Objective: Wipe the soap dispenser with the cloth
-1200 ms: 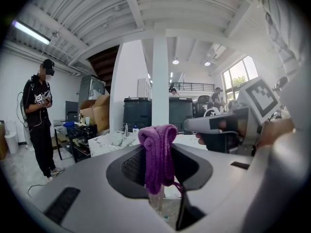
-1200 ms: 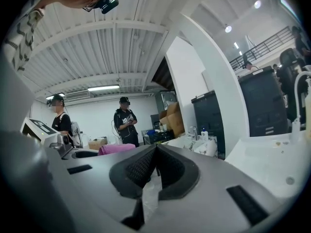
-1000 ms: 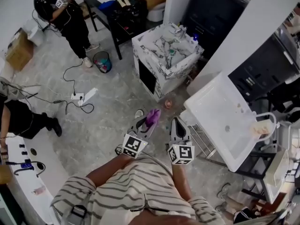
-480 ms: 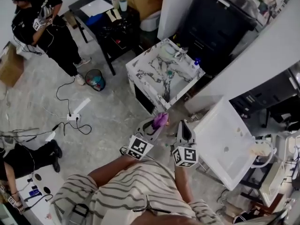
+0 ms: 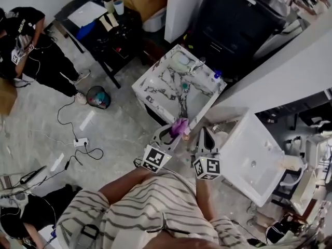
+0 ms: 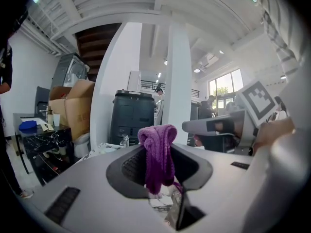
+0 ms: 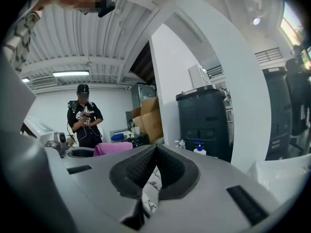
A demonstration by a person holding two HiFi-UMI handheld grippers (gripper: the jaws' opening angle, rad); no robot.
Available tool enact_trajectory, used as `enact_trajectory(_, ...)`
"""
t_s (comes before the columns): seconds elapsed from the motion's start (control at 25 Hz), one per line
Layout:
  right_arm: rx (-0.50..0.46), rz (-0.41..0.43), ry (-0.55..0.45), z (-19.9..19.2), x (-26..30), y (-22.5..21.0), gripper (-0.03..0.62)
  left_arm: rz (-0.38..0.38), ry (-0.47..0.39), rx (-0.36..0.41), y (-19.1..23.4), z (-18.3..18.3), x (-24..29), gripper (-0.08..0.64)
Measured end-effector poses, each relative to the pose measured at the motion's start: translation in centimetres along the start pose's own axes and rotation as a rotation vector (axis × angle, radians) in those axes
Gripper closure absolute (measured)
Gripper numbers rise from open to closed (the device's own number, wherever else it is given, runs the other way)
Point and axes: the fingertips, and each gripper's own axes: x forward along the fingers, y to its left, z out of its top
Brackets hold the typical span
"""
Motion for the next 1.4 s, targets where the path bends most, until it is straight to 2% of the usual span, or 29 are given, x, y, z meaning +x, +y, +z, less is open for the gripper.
enact_trajectory(0.2, -0.003, -0.027, 0.010, 0.2, 2.5, -0.8, 0.586, -0.014, 0.004, -0.010, 2.6, 0.1, 2.1, 0.446)
enact_trajectory(0.48, 0.023, -0.045, 0.039, -1.2, 3.5, -3.3, 0.586, -0.006, 0.031, -0.031, 3.4, -0.6, 5.0, 0.446)
enact_trajectory(0.76, 0.041, -0.015, 0.024, -1.3, 6.0, -6.6, 0.586, 0.045, 0.053, -0.018, 3.6, -0.8, 8.0, 0.445)
enact_trajectory(1.04, 0.021, 0.042, 0.031, -1.0, 9.0, -10.1, 0.586, 0.058, 0.078, 0.011, 3.5, -0.6, 12.9, 0.445)
enact_trajectory(1.4, 0.032, 0.061, 0.038, -1.5, 12.2, -13.9, 0.586, 0.083, 0.085, 0.020, 3.7, -0.7, 17.9, 0.445)
